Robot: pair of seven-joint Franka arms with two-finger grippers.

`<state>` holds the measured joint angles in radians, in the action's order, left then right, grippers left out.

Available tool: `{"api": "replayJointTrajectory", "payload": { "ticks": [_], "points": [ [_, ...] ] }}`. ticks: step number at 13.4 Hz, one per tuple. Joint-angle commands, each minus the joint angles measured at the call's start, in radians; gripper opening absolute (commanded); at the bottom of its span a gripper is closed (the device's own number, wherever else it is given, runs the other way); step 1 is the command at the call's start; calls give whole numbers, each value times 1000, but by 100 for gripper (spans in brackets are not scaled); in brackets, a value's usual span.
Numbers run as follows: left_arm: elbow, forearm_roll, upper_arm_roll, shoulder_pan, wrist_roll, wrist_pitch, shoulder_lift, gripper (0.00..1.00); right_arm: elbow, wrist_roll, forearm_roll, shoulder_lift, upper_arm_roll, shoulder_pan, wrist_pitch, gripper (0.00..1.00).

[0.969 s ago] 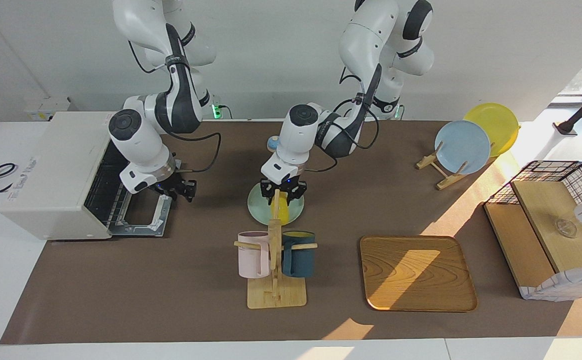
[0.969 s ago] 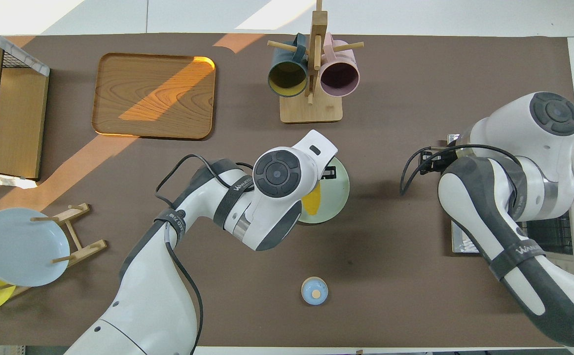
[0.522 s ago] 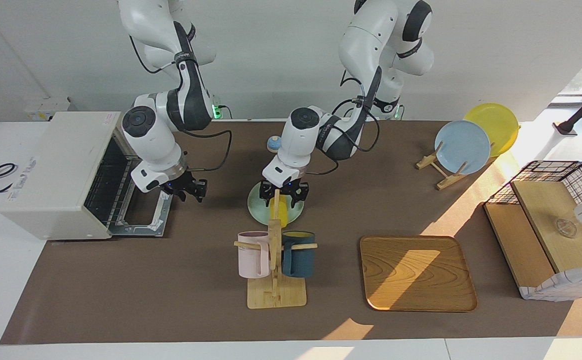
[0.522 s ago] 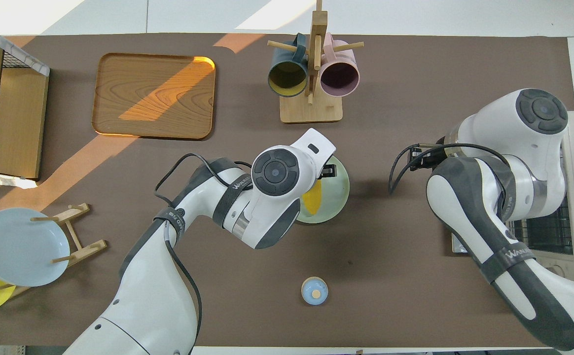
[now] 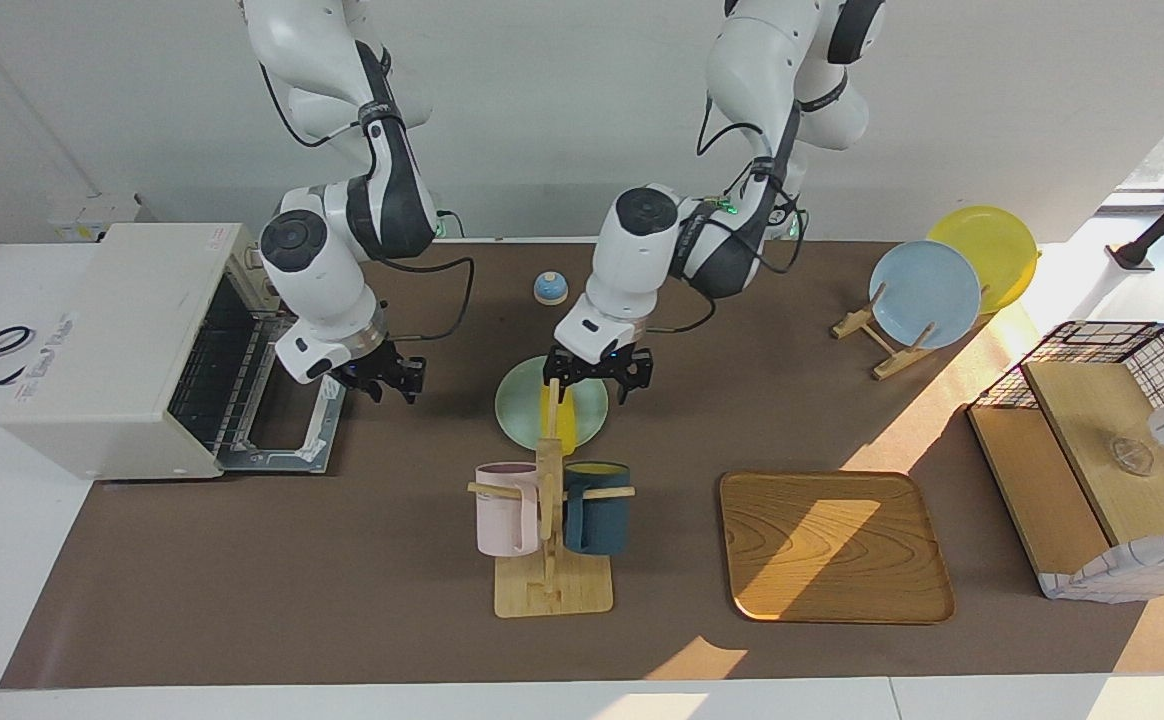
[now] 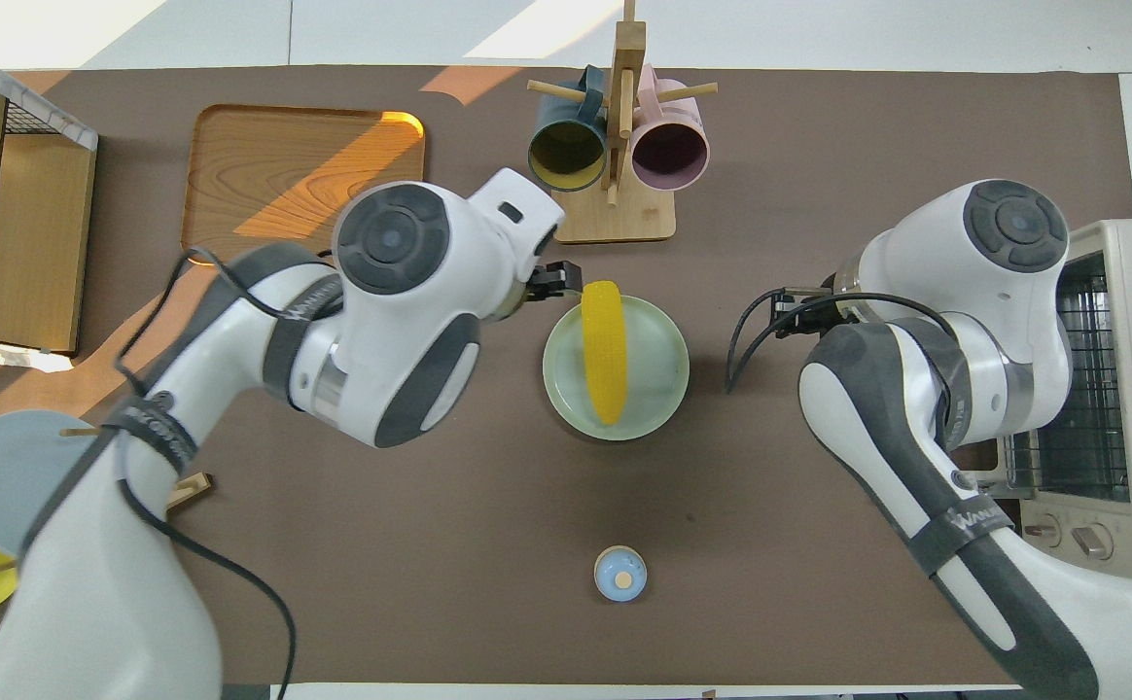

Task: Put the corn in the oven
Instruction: 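Grasp the corn with the right gripper while the left gripper withdraws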

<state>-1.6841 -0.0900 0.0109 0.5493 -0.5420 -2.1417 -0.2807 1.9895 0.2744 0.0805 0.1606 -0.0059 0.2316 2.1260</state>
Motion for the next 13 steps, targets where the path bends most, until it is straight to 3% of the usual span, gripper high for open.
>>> {"api": "replayJointTrajectory", "payload": {
  "ticks": [1, 3, 5, 8, 10, 13],
  "points": [
    [47, 3, 9, -107, 57, 115, 51, 100, -142, 142, -1, 95, 3, 125, -32, 51],
    [153, 3, 9, -214, 170, 254, 49, 100, -339, 364, -51, 254, 1, 268, -84, 50],
    [185, 4, 8, -314, 316, 356, 70, 100, -400, 509, -110, 324, 4, 363, -43, 47],
    [178, 6, 8, -402, 436, 462, 135, 100, -365, 536, -107, 333, 4, 399, 27, 47],
    [173, 60, 9, -428, 474, 531, 164, 100, -249, 534, -108, 315, 4, 403, 148, 45],
    [83, 75, 11, -427, 471, 543, 221, 100, -219, 534, -107, 321, 4, 422, 193, 40]
  ]
}}
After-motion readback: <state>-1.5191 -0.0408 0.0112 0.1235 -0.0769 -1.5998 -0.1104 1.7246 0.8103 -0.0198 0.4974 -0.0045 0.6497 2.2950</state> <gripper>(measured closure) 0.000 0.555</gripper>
